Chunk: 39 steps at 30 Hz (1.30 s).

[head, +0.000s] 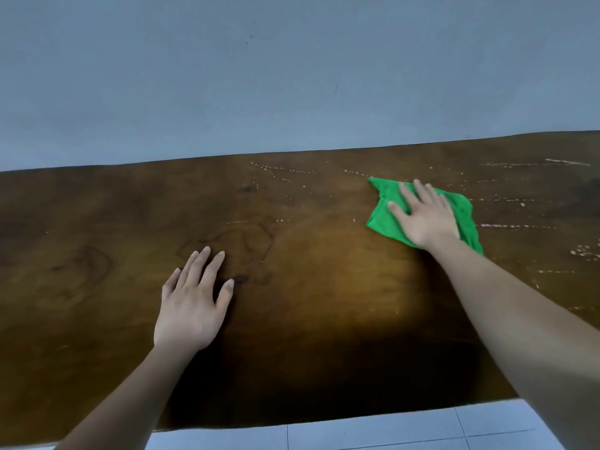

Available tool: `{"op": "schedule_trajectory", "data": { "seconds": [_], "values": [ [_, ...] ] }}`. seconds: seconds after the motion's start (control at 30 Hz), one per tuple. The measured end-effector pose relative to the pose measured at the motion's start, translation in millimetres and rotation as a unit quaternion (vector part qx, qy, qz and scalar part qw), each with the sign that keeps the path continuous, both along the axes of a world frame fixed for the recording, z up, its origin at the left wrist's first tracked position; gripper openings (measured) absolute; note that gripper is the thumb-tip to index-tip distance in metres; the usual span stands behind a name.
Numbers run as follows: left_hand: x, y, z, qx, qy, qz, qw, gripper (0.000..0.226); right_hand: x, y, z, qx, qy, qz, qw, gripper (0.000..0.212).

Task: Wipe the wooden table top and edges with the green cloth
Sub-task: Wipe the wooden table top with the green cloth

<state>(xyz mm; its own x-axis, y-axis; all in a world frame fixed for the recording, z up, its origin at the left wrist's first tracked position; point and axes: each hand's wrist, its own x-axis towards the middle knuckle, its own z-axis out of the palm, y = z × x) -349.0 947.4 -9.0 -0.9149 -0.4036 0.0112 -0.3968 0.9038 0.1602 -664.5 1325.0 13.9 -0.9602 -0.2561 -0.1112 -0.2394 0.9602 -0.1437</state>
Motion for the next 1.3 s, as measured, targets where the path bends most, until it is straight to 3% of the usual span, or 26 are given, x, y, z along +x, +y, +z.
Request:
{"op": "schedule_trajectory", "data": {
  "seconds": [0.17,0.27,0.47,0.63,0.9,1.0,1.17,1.3],
  "values": [
    [-1.2,-1.6,0.6,0.004,-0.004,0.0,1.0,0.079,-7.8,-29.3,-2.2,0.001,-0.015,-0.149,0.989,0.078],
    [-1.5,-2.4,0.4,0.005,-0.007,0.001,1.0,0.08,9.6,-79.2,0.7,0.018,-0.019,-0.137,0.99,0.082],
    [-0.6,-2.5,-0.2,0.001,-0.006,0.002,1.0,0.077,89.9,-212.4,0.2,0.018,-0.01,0.052,0.998,0.082],
    [-1.0,-1.1,3.2,0.006,-0.016,0.011,1.0,0.08,153.2,-301.5,0.2,0.006,-0.016,0.235,0.972,0.074],
    [-3.4,0.4,6.0,0.001,-0.015,0.015,1.0,0.083,71.1,-272.6,3.1,-0.007,-0.019,0.441,0.897,0.074],
    [-2.7,1.1,6.3,0.0,-0.013,0.015,1.0,0.084,19.1,-228.6,8.8,-0.014,-0.02,0.382,0.924,0.076],
    [-0.3,1.0,4.1,-0.001,-0.004,0.013,1.0,0.083,-62.6,-133.5,5.9,-0.005,-0.001,0.171,0.985,0.082],
    [0.4,0.1,1.9,0.005,0.008,0.01,1.0,0.083,-92.0,-99.5,-0.2,-0.01,0.005,-0.003,1.0,0.08]
  ]
}}
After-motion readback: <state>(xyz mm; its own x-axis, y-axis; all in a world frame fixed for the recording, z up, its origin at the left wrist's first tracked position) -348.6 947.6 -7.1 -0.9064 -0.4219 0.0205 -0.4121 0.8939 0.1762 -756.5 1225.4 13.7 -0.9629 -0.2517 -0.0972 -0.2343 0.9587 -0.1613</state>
